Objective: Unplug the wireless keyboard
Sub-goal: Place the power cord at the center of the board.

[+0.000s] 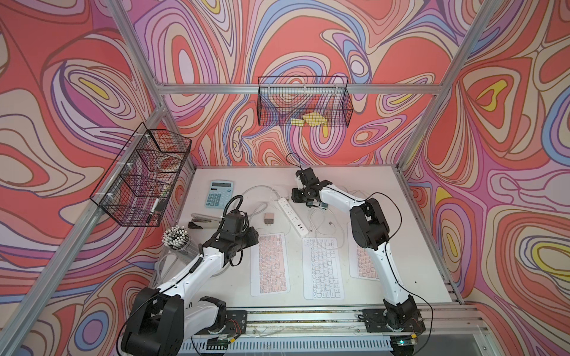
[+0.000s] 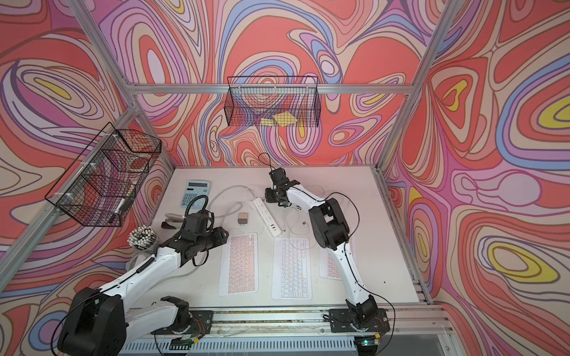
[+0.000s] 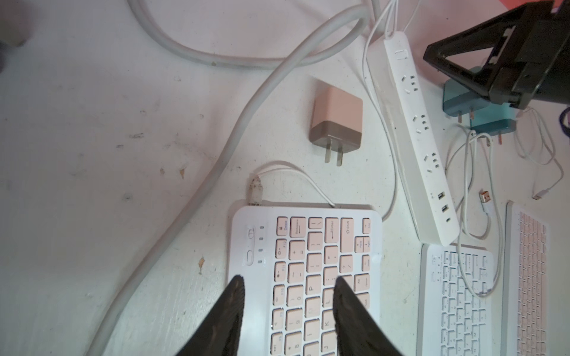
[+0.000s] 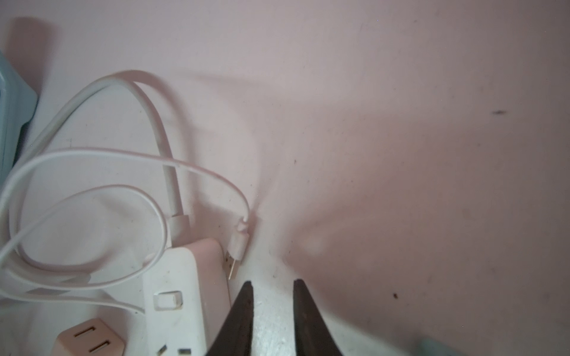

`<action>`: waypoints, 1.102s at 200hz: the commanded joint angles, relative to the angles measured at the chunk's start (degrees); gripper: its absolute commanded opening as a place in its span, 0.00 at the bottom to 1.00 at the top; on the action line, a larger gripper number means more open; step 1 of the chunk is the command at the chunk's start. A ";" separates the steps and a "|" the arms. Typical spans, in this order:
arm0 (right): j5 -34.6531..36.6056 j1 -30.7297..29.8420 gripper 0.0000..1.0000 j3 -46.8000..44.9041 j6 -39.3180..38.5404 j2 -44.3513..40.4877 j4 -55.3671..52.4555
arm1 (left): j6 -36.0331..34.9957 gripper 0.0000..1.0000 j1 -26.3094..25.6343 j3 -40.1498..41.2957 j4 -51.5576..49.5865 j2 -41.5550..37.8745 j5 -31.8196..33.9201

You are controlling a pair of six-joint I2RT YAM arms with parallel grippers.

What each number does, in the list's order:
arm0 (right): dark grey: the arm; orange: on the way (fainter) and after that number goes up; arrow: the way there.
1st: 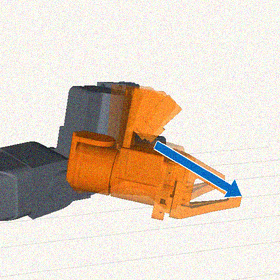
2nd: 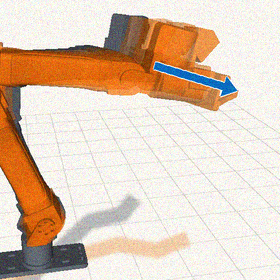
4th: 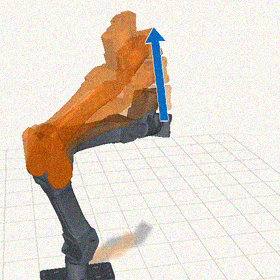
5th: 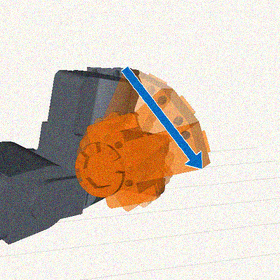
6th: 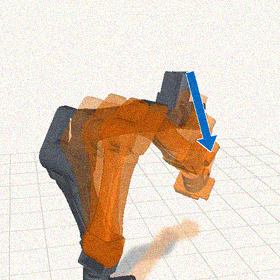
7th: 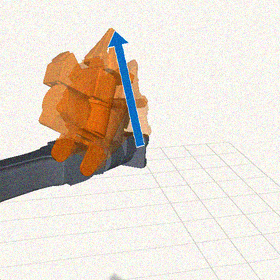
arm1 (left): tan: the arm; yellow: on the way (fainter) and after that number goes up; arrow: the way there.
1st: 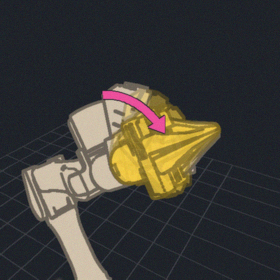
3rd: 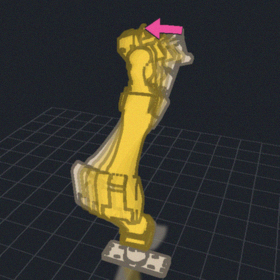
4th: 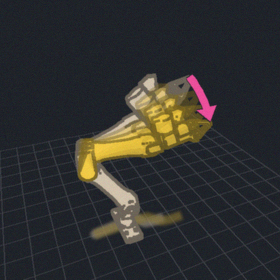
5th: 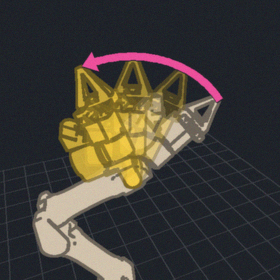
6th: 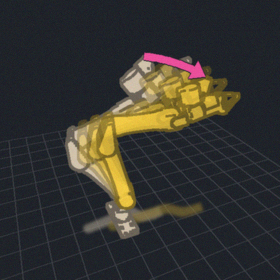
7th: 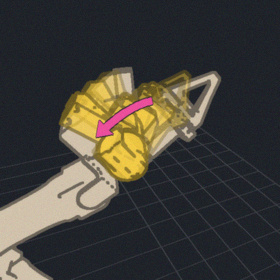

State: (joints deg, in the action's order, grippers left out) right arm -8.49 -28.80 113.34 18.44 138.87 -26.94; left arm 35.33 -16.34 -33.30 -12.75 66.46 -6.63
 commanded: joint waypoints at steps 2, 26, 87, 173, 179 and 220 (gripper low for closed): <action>1.73 -0.88 0.30 -3.46 -1.68 -4.73 -0.27 | 2.34 0.48 -1.50 0.69 -7.45 -0.71 3.72; 2.44 -2.32 0.31 -6.14 -3.07 -8.01 -1.01 | 3.71 0.48 -2.09 0.59 -10.93 -0.63 5.84; 4.83 -8.78 0.30 -13.45 -2.53 -15.06 -1.43 | 7.96 0.47 -2.11 3.24 -7.82 0.43 5.82; 2.92 -20.85 0.26 -8.81 10.10 -9.62 -0.77 | 13.78 0.45 2.29 14.09 3.86 -2.18 2.58; 3.05 -21.54 0.25 -7.62 10.70 -8.68 -1.19 | 13.94 0.45 2.74 14.63 4.72 -2.55 2.21; 4.12 -24.61 0.25 0.17 15.67 -1.97 -5.02 | 14.92 0.45 5.77 19.00 10.63 -3.59 -1.72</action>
State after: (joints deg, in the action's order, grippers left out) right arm -5.50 -52.18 110.34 29.32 133.45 -29.08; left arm 48.25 -12.16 -18.13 -2.52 62.54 -6.31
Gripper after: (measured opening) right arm 0.251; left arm 0.450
